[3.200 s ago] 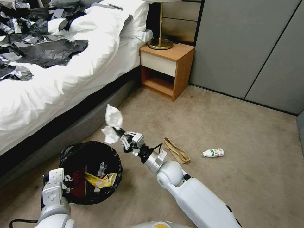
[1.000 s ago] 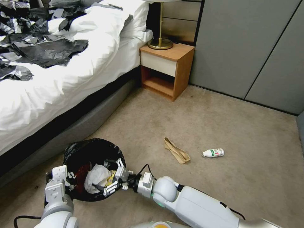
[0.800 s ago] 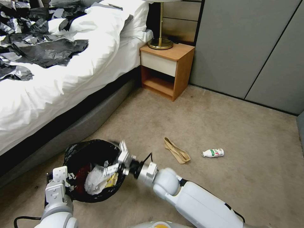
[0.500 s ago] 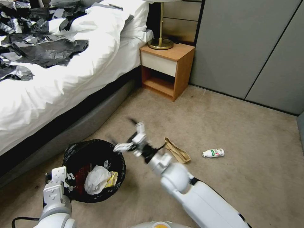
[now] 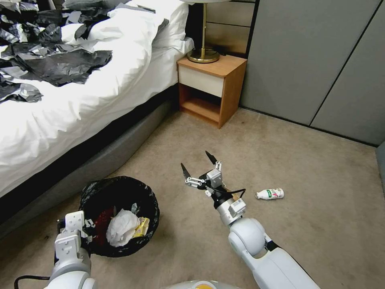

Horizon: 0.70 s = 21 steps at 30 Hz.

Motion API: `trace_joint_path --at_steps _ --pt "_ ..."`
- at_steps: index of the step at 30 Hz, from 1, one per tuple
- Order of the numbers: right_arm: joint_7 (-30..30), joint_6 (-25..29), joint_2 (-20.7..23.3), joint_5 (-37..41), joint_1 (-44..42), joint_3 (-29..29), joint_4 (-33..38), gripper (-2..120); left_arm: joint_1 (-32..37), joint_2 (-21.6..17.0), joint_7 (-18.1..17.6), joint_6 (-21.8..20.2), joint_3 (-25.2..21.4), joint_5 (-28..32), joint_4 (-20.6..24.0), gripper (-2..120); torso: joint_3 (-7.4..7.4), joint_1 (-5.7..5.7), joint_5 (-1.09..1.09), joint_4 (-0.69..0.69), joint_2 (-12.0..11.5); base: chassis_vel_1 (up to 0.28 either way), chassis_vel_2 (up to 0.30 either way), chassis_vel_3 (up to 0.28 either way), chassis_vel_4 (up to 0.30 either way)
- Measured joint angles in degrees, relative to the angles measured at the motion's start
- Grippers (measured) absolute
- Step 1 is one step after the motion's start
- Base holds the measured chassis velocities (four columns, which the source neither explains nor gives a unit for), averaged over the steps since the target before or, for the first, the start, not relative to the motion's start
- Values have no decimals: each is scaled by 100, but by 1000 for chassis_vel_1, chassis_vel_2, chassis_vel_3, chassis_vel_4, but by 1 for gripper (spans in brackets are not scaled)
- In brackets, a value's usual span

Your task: Pick up the trash bin, then pick up the garbage from the floor and place it into the trash bin.

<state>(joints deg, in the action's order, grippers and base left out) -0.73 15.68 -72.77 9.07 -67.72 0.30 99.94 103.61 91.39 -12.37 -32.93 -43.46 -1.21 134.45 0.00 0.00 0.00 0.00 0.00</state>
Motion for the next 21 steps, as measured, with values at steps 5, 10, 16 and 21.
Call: trace_joint_path --at_steps 5,10,16,21 --pt "36 30 -3 -10 -49 32 -17 100 32 -13 49 38 -35 -21 0 0 0 0 0 0 0 0 0 0 0" --pt "67 49 -2 -11 -70 104 -18 100 29 -18 77 56 -42 -21 2 0 0 0 0 0 0 0 0 0 0" --pt "93 52 33 5 -68 167 -13 100 -1 -19 71 54 -37 -4 2 0 0 0 -1 0 0 -26 -22 -26 -30" --pt "109 55 47 15 -73 184 -11 100 -9 -17 53 49 -30 10 2 0 0 0 -1 -1 0 -71 -78 -75 -75"
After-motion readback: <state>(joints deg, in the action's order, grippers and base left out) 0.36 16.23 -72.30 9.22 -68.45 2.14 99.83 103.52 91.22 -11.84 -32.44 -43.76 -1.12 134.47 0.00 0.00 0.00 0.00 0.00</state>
